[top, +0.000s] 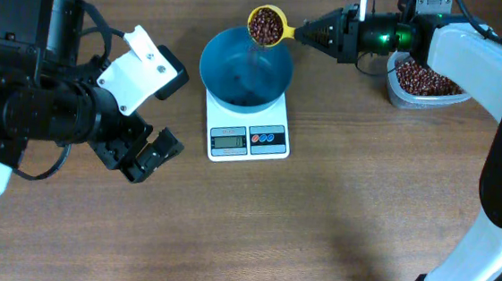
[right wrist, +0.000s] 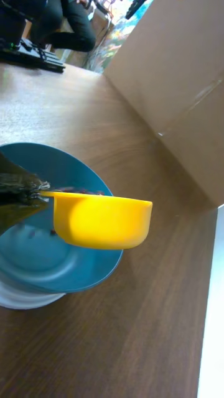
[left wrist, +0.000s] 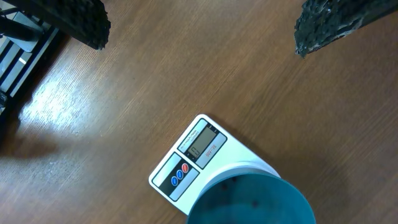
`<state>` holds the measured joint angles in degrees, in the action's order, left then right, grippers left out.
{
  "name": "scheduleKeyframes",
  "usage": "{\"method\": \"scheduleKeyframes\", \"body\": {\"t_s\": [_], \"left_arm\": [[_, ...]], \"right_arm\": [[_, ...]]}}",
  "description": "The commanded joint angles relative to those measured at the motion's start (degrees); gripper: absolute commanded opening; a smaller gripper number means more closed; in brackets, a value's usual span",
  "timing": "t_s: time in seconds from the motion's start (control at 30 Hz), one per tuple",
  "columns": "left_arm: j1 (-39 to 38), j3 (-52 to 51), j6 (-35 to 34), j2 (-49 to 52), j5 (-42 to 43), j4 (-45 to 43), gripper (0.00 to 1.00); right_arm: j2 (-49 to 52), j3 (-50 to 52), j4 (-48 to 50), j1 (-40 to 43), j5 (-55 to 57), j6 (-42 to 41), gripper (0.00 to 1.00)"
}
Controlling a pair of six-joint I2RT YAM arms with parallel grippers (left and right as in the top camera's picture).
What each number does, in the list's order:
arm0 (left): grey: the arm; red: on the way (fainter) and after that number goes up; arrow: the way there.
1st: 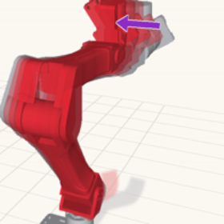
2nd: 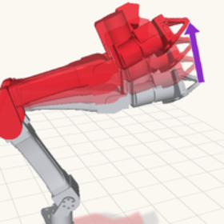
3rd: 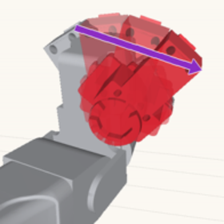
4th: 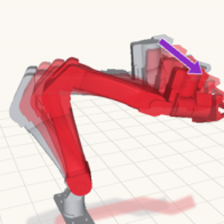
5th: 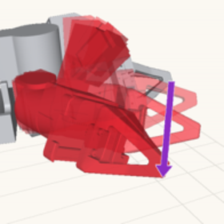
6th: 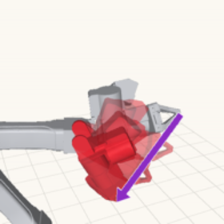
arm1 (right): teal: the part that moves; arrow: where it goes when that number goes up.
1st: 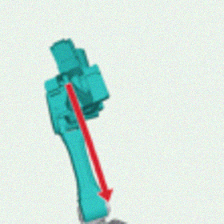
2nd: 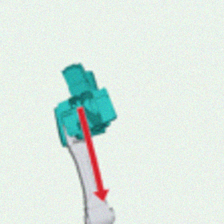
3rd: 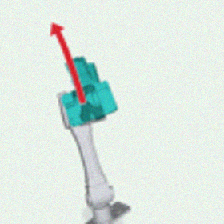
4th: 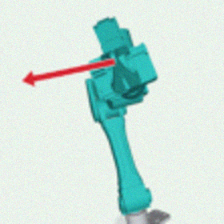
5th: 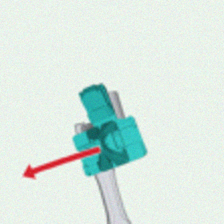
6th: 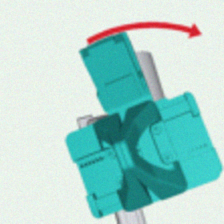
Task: Scoop item into bowl and weigh 50g on scale
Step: 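Tilt the scoop with the right gripper to pour beans into the bowl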
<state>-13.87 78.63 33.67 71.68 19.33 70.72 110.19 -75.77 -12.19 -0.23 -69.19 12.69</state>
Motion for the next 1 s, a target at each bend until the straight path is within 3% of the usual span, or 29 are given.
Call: {"method": "scheduleKeyframes", "body": {"t_s": [0.0, 0.5, 0.6, 0.73, 0.83, 0.97], "left_arm": [[-0.13, -0.07, 1.09, -0.2, 0.83, 0.02, 0.99], [-0.13, -0.07, 1.09, -0.2, 0.83, 0.02, 0.99], [-0.13, -0.07, 1.09, -0.2, 0.83, 0.02, 0.99], [-0.13, -0.07, 1.09, -0.2, 0.83, 0.02, 0.99], [-0.13, -0.07, 1.09, -0.2, 0.83, 0.04, 0.99], [-0.13, -0.07, 1.09, -0.2, 0.83, 0.02, 0.99]], "right_arm": [[-1.7, -0.37, 0.0, -0.57, -0.57, 2.12, 0.04], [-1.7, -0.37, -3.45, -0.63, 2.6, 2.1, 0.04], [-1.73, -0.37, -3.48, -0.63, -0.98, 1.86, 0.04], [-1.73, -0.37, -3.43, -1.66, 4.63, 2.12, 0.04], [-1.73, -0.37, -3.5, -1.7, -1.03, 1.86, 0.04], [-1.81, -0.44, -3.85, -2.89, 6.56, 1.86, 0.04]]}}
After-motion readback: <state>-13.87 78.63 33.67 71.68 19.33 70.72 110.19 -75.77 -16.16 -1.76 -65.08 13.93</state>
